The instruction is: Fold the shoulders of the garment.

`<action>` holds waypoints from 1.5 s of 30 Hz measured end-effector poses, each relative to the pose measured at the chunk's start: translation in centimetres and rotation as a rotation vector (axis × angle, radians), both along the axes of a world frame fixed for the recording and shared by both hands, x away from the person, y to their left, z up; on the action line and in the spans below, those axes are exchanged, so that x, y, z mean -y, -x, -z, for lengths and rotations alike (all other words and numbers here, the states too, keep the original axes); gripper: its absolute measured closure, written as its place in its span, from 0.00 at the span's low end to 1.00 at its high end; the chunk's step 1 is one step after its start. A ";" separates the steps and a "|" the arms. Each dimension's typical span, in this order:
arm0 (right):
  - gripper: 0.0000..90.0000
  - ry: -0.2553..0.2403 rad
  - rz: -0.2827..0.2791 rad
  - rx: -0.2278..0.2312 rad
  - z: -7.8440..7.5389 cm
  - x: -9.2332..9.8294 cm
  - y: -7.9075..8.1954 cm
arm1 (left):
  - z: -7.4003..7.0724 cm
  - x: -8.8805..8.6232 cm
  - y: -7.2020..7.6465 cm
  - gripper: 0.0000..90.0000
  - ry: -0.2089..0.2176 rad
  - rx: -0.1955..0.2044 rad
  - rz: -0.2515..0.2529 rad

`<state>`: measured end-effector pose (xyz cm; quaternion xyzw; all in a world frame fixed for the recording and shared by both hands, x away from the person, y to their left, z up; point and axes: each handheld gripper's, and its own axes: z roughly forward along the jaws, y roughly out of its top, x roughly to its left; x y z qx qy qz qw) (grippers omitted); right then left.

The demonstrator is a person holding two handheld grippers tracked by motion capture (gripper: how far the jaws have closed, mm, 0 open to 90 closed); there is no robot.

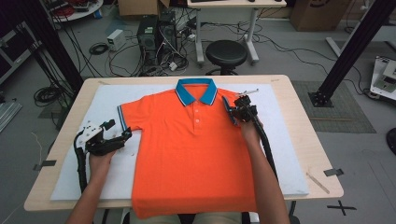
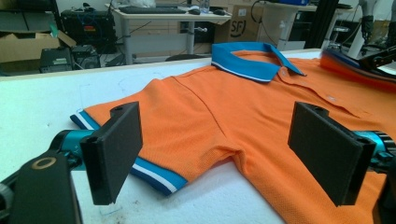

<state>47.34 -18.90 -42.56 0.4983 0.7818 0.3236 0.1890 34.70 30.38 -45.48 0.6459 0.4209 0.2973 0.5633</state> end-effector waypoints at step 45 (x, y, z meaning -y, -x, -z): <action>0.57 -0.086 0.025 0.068 0.1 3.5 3.8 | 0.0 -0.3 -0.1 0.22 0.035 -0.010 0.010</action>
